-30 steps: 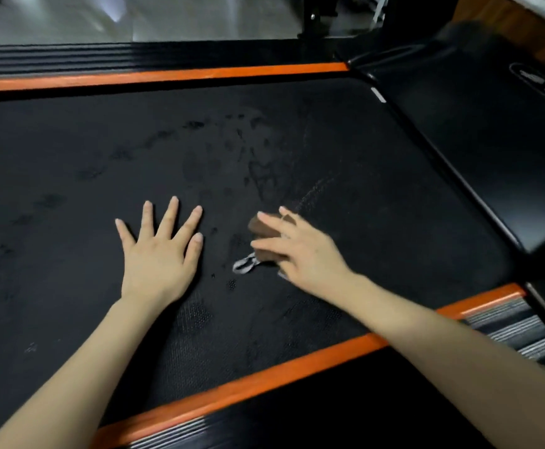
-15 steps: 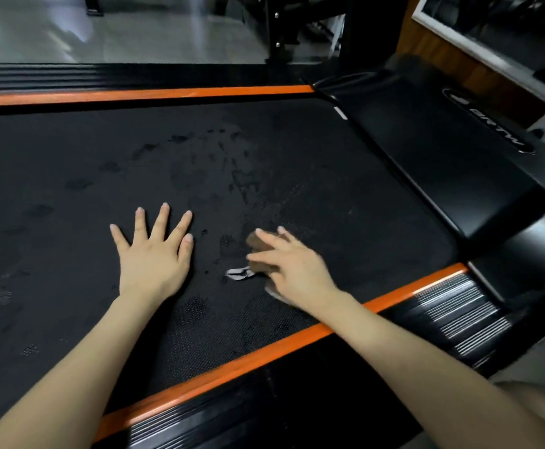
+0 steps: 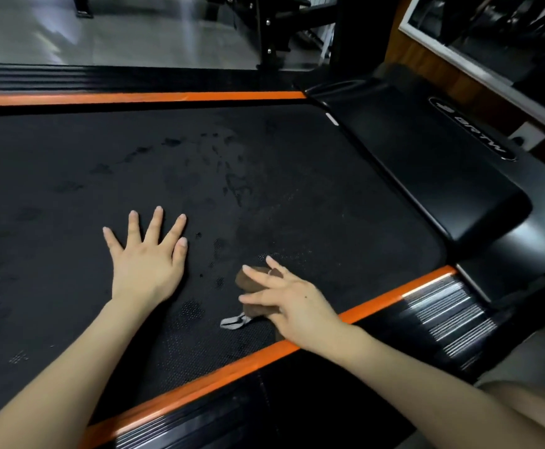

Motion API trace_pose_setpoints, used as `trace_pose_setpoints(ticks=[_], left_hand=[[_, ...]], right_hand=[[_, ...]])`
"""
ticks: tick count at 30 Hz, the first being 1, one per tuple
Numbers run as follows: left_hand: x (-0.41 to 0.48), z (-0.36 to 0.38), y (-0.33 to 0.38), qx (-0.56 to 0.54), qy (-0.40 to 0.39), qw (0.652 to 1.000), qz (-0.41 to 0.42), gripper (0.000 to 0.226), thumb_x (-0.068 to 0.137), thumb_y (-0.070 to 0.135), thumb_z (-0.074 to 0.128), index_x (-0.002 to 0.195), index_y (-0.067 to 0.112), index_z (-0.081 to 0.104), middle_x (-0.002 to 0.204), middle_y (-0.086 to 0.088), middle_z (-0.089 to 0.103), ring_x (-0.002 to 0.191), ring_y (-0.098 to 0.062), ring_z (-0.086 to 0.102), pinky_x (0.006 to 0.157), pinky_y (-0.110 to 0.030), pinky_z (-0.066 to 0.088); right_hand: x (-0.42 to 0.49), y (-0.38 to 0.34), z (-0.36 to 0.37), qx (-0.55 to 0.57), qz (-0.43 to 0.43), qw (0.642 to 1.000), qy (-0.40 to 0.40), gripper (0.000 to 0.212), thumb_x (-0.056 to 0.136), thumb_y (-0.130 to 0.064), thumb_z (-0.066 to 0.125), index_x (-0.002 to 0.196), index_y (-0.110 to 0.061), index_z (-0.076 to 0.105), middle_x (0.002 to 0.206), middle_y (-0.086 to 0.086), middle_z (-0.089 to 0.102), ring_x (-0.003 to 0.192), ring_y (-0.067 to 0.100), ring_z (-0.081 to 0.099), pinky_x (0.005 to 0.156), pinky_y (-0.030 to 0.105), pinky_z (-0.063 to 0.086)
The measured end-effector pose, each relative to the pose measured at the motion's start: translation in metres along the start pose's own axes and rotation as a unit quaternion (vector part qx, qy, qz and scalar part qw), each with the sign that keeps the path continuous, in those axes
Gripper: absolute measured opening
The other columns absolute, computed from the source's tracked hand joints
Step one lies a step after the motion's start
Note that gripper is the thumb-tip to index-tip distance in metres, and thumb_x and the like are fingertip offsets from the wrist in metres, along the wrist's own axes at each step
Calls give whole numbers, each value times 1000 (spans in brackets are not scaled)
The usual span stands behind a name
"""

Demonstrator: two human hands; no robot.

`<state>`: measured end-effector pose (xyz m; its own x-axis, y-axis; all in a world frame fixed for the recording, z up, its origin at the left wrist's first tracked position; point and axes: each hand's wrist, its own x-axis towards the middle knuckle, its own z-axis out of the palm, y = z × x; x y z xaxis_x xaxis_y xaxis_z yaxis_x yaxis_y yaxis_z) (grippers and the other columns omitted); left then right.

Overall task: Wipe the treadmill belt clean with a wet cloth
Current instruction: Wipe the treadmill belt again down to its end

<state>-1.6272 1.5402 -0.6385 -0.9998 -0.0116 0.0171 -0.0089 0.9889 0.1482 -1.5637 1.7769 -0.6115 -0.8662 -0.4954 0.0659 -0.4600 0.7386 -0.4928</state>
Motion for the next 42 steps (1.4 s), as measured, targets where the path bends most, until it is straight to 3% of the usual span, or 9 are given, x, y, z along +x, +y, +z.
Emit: trace_pose_setpoints(ticks=[8,13,19,23,26,30,34,39,42], left_hand=[[1,0,2,-1,2,1000,-2,53,98,49,5,149,41,11,160,2,5,146,-32,-5,112,-59,-8],[3,-2,0,-1,-4,1000,-2,65,87,53,1,147,41,23,158,-1,16,145,-35,4,111,-58,-4],[35,-13,-9,7,71,997,41,55,89,46,27,117,18,67,121,-20,60,113,-41,53,103,-60,34],[57,-16,-17,20,14,1000,12,71,85,57,4,142,33,41,152,-9,32,141,-37,22,114,-56,5],[62,-6,-22,18,-3,1000,-12,74,81,60,-8,148,42,16,159,1,11,146,-30,1,115,-54,-4],[61,-3,-22,5,9,1000,-13,76,79,61,-11,148,43,14,160,2,10,146,-29,0,115,-55,-5],[61,-1,-21,19,-2,1000,-15,77,77,60,-15,149,44,8,160,3,5,146,-29,-4,115,-55,-6],[63,-1,-21,19,4,1000,-17,77,76,60,-15,148,45,9,160,3,7,146,-28,-3,115,-55,-5],[63,-1,-21,17,8,1000,-15,77,77,59,-15,148,45,9,160,3,7,146,-28,-3,116,-54,-6]], right_hand=[[52,70,-33,-84,197,964,159,32,83,-6,63,110,-21,70,139,4,50,130,45,37,109,49,33],[24,42,-8,-83,-78,992,46,40,72,-11,64,108,-27,70,139,0,50,129,38,42,106,51,29],[81,77,-16,-90,-156,983,25,47,65,-6,72,108,-26,70,135,4,54,127,37,46,104,56,32],[163,87,-23,-71,46,990,114,37,79,-9,67,112,-27,69,139,0,50,133,33,39,111,50,29],[198,85,-23,-86,148,977,127,37,88,-45,57,121,-29,63,147,1,41,139,33,26,114,46,20],[170,80,-16,-115,32,991,67,72,73,-75,39,126,-31,59,150,6,34,139,40,22,113,56,21],[193,106,-33,-121,-10,991,48,45,85,-57,54,123,-35,60,149,-2,37,140,29,27,114,49,23],[242,105,-26,-105,161,970,149,34,93,-40,54,123,-29,62,148,-3,38,139,34,26,114,41,21],[185,63,-8,-94,0,990,104,32,91,-43,53,116,-28,67,141,-2,48,131,36,40,110,37,27]])
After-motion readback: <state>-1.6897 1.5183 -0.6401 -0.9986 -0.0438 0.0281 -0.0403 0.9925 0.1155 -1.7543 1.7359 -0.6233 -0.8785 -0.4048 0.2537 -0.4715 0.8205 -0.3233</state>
